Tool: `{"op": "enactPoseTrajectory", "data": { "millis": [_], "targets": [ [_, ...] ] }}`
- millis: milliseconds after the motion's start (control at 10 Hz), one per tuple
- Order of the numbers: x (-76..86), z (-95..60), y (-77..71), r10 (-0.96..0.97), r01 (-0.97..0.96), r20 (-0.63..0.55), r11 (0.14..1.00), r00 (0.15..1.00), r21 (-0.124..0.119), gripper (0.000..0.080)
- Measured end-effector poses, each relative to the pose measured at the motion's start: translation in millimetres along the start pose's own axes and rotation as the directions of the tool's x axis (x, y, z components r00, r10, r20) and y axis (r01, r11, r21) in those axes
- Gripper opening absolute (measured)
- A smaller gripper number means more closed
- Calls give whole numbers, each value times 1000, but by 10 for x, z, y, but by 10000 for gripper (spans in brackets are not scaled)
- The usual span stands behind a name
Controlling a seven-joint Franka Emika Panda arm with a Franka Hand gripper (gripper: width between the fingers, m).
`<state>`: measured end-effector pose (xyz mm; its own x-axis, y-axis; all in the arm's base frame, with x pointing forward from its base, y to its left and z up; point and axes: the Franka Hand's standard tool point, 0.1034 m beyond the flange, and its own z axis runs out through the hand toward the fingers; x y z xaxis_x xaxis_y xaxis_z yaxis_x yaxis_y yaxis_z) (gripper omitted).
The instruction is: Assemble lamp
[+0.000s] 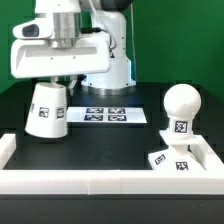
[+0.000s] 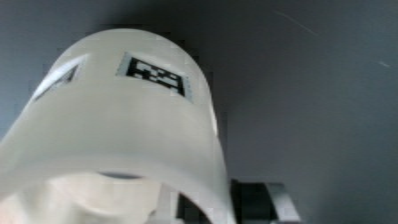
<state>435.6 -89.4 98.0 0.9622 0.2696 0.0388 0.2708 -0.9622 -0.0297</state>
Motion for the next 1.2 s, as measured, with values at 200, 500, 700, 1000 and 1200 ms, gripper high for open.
{"op": "enactPoseTrajectory", "data": {
  "millis": [200,500,700,1000,1200],
  "targets": [
    [226,-156,-235,20,-21,23,999,1000,37,44],
    [609,-429,-436,34,-35,16,998,999,53,44],
    [583,-401,-433,36,-37,22,998,999,54,44],
    [596,-421,-484,51,-53,36,997,998,60,44],
    [845,-623,-705,54,-58,46,995,997,85,44]
  ]
}}
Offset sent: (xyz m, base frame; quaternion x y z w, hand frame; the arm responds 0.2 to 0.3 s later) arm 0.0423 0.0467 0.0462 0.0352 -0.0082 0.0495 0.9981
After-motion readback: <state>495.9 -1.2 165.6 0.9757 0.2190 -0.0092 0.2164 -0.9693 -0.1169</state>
